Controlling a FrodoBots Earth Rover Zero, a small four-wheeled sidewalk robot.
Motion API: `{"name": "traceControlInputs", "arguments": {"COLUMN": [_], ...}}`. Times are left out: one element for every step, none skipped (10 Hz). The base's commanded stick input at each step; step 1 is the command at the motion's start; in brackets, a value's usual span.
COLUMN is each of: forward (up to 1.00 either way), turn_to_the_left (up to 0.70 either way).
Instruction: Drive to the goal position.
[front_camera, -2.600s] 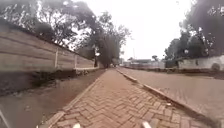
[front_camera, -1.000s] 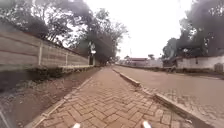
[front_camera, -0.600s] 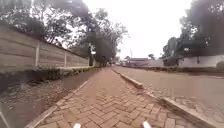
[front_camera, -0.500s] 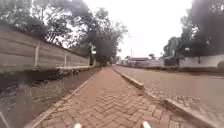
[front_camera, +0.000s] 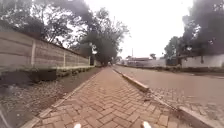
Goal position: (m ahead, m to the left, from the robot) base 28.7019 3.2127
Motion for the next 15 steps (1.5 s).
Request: {"name": "traceControlInputs", "arguments": {"forward": [0.7,0.7,0.7,0.7,0.7,0.7,0.7,0.7,0.7,0.7,0.7,0.7,0.7,0.7,0.7], "turn_to_the_left": [0.09,0.07,0.04,0.02,0.08,0.07,0.05,0.04,0.02,0.1,0.18,0.2,0.12,0.17,0.09]}}
